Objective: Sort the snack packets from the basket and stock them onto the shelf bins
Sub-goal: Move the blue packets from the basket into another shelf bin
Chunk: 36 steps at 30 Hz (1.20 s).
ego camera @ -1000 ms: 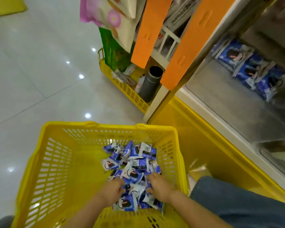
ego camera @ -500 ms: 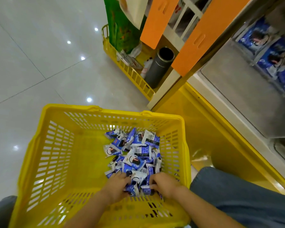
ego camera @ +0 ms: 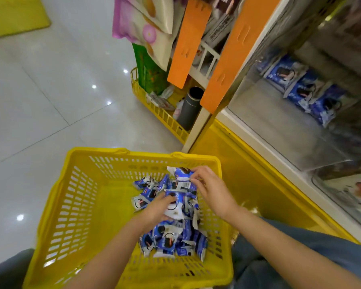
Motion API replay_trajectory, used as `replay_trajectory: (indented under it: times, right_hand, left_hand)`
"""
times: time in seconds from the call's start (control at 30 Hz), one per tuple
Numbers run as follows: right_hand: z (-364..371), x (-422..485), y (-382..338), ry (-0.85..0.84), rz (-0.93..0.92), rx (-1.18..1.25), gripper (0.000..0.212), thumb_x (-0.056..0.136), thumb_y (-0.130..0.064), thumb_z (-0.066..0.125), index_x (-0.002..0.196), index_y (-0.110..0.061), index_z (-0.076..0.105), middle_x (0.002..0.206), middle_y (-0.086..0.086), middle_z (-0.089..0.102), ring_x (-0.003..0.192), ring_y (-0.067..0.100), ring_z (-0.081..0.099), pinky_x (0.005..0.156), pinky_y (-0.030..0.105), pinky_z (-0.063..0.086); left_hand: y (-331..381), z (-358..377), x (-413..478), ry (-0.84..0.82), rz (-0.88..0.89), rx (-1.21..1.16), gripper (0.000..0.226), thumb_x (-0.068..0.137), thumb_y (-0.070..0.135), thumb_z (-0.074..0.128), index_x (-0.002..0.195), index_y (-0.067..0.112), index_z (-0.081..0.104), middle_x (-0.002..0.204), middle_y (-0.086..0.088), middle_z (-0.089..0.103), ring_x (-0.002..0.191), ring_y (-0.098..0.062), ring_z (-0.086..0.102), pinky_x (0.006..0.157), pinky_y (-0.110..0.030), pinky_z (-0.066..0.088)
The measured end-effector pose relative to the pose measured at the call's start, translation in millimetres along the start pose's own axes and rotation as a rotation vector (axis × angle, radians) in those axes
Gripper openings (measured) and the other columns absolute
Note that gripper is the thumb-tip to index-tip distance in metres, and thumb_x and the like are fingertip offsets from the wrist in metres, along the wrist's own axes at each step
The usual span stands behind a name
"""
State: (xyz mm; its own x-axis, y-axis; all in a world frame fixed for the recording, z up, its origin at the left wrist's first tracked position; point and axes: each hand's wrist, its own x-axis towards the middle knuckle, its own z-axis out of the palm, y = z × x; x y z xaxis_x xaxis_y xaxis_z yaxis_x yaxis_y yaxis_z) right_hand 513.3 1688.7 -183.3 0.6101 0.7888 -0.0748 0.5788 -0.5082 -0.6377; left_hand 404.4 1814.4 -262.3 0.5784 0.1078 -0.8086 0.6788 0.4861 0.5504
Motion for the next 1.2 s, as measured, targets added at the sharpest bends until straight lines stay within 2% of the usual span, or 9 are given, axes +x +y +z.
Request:
replay_trajectory:
  times: [0.07, 0.2, 0.33, 0.47, 0.63, 0.73, 0.9, 1.07, 1.2]
  right_hand:
    - [-16, -2, -8, -0.055, -0.082, -0.079, 0.013, 0.096, -0.018, 0.048, 0.099, -0.01, 0.058, 0.122, 0.002, 0.052, 0.103, 0.015, 0.055, 0.087, 0.032, 0.047]
    - [-44, -10, -21, -0.141, -0.205, -0.24, 0.016, 0.096, -0.015, 0.047, 0.108, -0.014, 0.057, 0.136, -0.001, 0.044, 0.114, 0.017, 0.051, 0.087, 0.036, 0.048]
    - [-59, -21, -33, -0.157, -0.204, -0.179, 0.018, 0.095, -0.021, 0.049, 0.112, -0.022, 0.057, 0.139, -0.007, 0.041, 0.116, 0.01, 0.048, 0.091, 0.024, 0.045]
    - [-62, -23, -52, 0.089, 0.037, 0.257, 0.029, 0.091, -0.024, 0.056, 0.118, -0.026, 0.045, 0.115, -0.014, 0.049, 0.098, -0.003, 0.055, 0.078, 0.014, 0.05]
    - [-76, -20, -64, 0.038, 0.336, 0.648, 0.04, 0.089, -0.021, 0.061, 0.124, -0.014, 0.043, 0.11, 0.004, 0.061, 0.086, 0.011, 0.063, 0.069, 0.024, 0.054]
    - [-89, -25, -67, -0.026, 0.333, 0.665, 0.036, 0.086, -0.019, 0.064, 0.118, -0.015, 0.049, 0.096, -0.001, 0.065, 0.075, 0.004, 0.064, 0.06, 0.015, 0.052]
    - [-105, -25, -72, 0.076, 0.294, 0.809, 0.022, 0.083, -0.012, 0.067, 0.102, -0.007, 0.056, 0.091, 0.005, 0.067, 0.064, 0.006, 0.068, 0.058, 0.018, 0.055]
    - [-118, -23, -71, 0.153, 0.287, 0.917, 0.028, 0.084, -0.014, 0.066, 0.107, -0.008, 0.051, 0.094, 0.006, 0.07, 0.072, 0.015, 0.069, 0.066, 0.023, 0.057]
    - [-131, -23, -69, 0.094, 0.227, 0.614, 0.027, 0.082, -0.02, 0.068, 0.105, -0.021, 0.053, 0.091, -0.008, 0.069, 0.078, 0.001, 0.066, 0.068, 0.013, 0.051]
  left_hand:
    - [15, 10, -11, -0.071, 0.089, -0.302, 0.035, 0.098, 0.031, 0.044, 0.127, 0.012, 0.049, 0.139, -0.011, 0.044, 0.114, -0.028, 0.055, 0.058, -0.033, 0.055]
    - [40, 21, -36, -0.184, 0.226, -0.546, 0.056, 0.094, 0.055, 0.028, 0.111, 0.013, 0.061, 0.101, -0.013, 0.071, 0.083, -0.028, 0.07, 0.059, -0.037, 0.057]
    - [59, 28, -58, -0.171, 0.372, -0.38, 0.032, 0.091, 0.041, 0.046, 0.105, 0.017, 0.064, 0.093, -0.008, 0.074, 0.078, -0.02, 0.071, 0.062, -0.035, 0.058]
    - [78, 31, -78, -0.085, 0.493, -0.173, 0.023, 0.091, 0.031, 0.054, 0.112, 0.023, 0.055, 0.094, 0.0, 0.074, 0.082, -0.016, 0.071, 0.072, -0.037, 0.057]
    - [102, 33, -105, -0.14, 0.624, 0.193, 0.035, 0.084, 0.039, 0.061, 0.116, 0.028, 0.052, 0.106, 0.003, 0.071, 0.094, -0.016, 0.069, 0.084, -0.037, 0.054]
    - [117, 34, -119, -0.101, 0.674, 0.388, 0.045, 0.083, 0.042, 0.059, 0.119, 0.017, 0.048, 0.109, 0.0, 0.067, 0.093, -0.009, 0.068, 0.086, -0.033, 0.053]
    - [126, 37, -139, -0.18, 0.643, 0.296, 0.052, 0.074, 0.047, 0.062, 0.12, 0.025, 0.048, 0.11, 0.002, 0.067, 0.094, -0.013, 0.068, 0.073, -0.03, 0.057]
    - [139, 43, -141, -0.137, 0.712, 0.116, 0.039, 0.079, 0.022, 0.07, 0.114, 0.024, 0.052, 0.104, 0.001, 0.071, 0.088, -0.014, 0.07, 0.063, -0.026, 0.056]
    - [150, 42, -136, -0.091, 0.766, 0.221, 0.04, 0.076, 0.014, 0.074, 0.109, 0.023, 0.054, 0.098, 0.0, 0.072, 0.084, -0.013, 0.071, 0.063, -0.026, 0.058]
